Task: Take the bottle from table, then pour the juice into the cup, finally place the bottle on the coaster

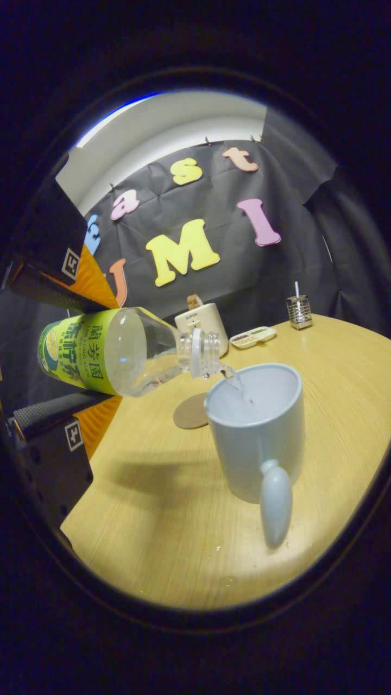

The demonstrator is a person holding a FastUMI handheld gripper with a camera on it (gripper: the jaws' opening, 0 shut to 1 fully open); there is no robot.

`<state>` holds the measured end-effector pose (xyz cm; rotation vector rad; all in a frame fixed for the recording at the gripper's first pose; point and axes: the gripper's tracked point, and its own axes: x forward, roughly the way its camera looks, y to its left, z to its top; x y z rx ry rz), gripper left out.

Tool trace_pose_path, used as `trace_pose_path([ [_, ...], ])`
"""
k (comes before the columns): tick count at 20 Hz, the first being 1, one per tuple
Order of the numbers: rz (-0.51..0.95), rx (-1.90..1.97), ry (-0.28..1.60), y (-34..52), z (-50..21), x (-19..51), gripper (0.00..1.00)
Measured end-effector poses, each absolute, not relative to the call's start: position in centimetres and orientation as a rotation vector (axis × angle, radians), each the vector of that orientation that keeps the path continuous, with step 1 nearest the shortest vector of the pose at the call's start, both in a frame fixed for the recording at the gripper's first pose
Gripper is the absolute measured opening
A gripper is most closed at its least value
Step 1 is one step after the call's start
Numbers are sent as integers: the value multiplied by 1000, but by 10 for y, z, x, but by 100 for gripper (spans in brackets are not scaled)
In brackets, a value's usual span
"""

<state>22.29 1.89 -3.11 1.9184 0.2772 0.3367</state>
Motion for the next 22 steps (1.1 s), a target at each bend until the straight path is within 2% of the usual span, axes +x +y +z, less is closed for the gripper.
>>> trace_pose_path([
  [7,380,2061,209,1,-17,228,78],
  [22,413,2195,217,17,-6,224,78],
])
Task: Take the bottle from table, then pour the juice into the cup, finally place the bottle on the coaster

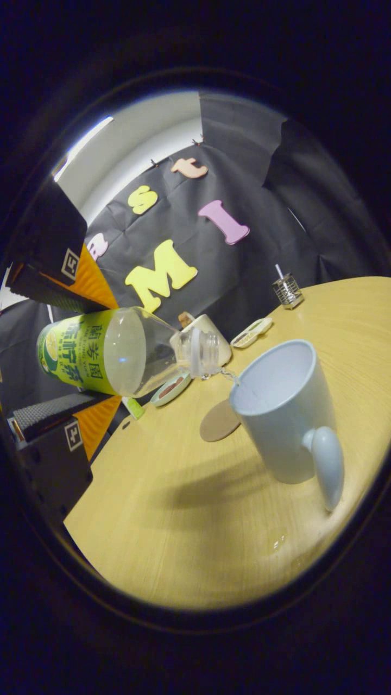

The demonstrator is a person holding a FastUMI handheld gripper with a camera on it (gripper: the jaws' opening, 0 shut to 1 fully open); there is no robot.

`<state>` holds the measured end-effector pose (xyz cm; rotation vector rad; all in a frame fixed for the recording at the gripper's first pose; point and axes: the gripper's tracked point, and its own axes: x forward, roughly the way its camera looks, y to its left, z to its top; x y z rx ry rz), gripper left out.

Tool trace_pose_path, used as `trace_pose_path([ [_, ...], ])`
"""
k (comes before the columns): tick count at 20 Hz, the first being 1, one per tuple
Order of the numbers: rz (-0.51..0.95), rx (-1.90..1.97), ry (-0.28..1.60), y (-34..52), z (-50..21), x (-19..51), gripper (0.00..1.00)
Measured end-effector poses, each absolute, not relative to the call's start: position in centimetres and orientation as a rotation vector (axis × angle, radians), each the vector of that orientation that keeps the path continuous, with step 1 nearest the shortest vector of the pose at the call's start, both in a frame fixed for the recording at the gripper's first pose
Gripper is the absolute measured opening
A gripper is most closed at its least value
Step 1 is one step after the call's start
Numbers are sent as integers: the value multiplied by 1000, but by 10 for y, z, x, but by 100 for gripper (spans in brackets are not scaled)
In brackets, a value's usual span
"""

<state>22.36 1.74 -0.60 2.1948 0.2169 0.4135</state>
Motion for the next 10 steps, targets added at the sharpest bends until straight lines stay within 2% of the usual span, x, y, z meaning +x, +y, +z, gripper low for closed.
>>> trace_pose_path([
  [10,410,2254,171,3,-2,222,78],
])
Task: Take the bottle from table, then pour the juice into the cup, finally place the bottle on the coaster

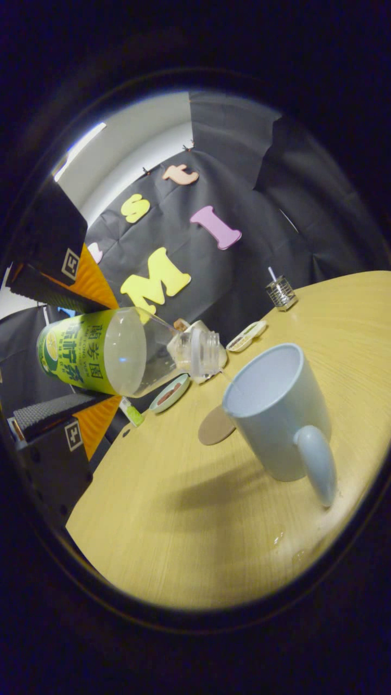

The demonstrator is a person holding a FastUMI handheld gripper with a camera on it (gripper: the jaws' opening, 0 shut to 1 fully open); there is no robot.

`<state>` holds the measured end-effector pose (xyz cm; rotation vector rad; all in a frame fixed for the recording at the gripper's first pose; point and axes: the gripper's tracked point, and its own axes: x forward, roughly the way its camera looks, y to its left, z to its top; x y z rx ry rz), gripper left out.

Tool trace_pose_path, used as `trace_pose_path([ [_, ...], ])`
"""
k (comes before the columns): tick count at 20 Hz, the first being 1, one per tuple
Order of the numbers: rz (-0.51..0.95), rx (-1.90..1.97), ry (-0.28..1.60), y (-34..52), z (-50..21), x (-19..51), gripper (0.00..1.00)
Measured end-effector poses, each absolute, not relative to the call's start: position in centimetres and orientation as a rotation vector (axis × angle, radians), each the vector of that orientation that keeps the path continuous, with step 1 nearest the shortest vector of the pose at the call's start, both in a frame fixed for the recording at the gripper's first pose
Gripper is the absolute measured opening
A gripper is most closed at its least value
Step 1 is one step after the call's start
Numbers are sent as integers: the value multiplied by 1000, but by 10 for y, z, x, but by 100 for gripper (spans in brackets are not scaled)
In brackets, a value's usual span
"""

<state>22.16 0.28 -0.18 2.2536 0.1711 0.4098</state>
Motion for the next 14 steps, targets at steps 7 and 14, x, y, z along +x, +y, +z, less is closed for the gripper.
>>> trace_pose_path([
  [7,455,2278,134,-3,13,215,78],
  [14,520,2286,87,-8,41,205,78],
])
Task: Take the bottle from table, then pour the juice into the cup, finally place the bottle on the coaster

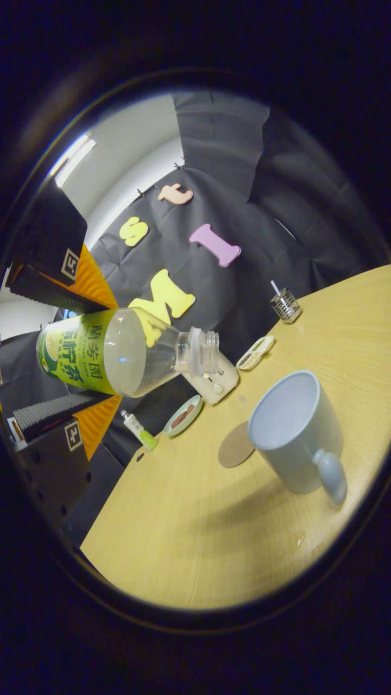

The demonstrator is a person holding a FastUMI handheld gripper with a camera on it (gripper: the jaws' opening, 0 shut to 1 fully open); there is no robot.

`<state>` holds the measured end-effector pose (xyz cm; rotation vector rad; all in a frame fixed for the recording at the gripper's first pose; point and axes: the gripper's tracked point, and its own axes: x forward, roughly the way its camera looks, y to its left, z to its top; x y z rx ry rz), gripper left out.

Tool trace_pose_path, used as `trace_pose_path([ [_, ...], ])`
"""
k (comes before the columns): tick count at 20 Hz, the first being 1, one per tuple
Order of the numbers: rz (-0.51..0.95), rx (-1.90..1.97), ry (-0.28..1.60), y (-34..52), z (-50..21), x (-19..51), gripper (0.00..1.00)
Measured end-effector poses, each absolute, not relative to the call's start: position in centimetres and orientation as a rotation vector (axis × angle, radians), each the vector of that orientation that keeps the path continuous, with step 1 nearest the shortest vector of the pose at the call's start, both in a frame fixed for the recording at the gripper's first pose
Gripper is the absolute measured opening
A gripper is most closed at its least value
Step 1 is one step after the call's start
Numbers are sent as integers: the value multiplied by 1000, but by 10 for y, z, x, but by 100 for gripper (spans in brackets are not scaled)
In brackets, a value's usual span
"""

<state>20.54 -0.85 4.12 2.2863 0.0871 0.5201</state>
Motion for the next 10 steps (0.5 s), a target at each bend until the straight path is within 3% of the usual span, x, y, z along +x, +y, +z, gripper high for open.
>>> trace_pose_path([
  [10,563,2274,66,-18,58,202,78],
])
